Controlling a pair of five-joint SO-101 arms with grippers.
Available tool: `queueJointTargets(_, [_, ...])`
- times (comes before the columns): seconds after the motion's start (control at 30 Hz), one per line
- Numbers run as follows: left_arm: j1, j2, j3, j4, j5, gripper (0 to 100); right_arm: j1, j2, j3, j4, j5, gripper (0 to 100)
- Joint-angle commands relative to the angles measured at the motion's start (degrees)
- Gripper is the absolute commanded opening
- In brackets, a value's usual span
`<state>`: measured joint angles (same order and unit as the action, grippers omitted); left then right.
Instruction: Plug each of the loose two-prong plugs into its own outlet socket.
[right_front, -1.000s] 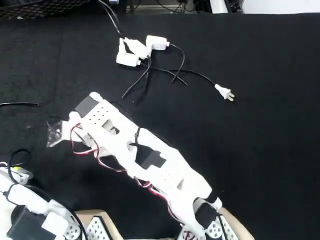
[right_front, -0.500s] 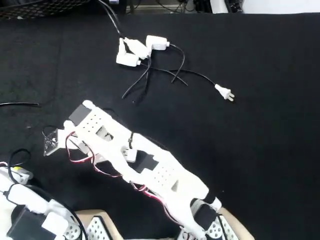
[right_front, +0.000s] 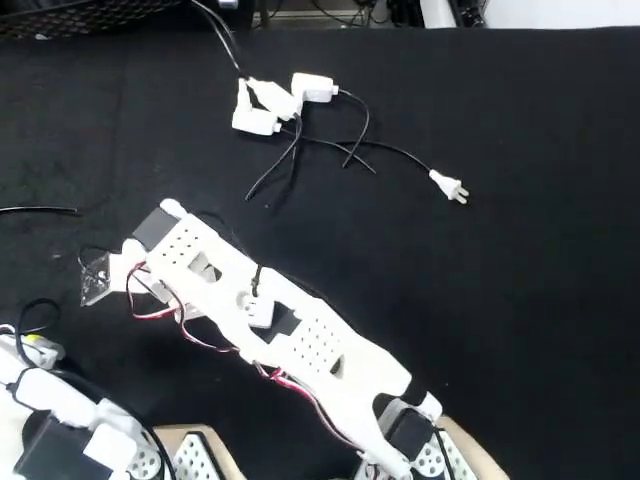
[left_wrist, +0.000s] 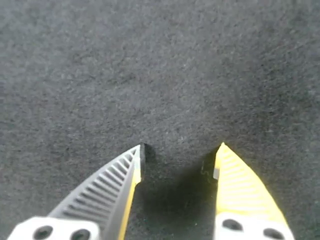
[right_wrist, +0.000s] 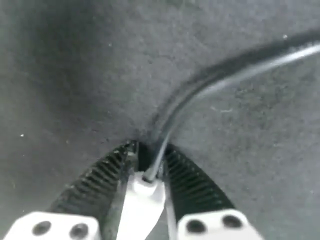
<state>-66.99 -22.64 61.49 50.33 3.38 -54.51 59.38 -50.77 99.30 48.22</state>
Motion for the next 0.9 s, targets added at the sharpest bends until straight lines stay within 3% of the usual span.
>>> queueJointTargets(0.0, [-0.57,-0.88,-0.4,-0.53,-0.18,24,-1.76,-1.27,-5.41,1.58,0.0,1.2])
queueJointTargets(0.37, [-0.57,-0.88,-0.4,-0.53,-0.18,24,-1.05,-9.27,-10.59,1.85,-0.26,1.1])
queueJointTargets(0.73, [-0.57,-0.88,-0.4,-0.62,-0.18,24,8.97,-26.86,-10.51,1.93,-0.44,1.1])
queueJointTargets(0.87, [-0.57,-0.88,-0.4,-0.62,-0.18,24,12.57,-35.21,-2.42,1.93,-0.44,1.1])
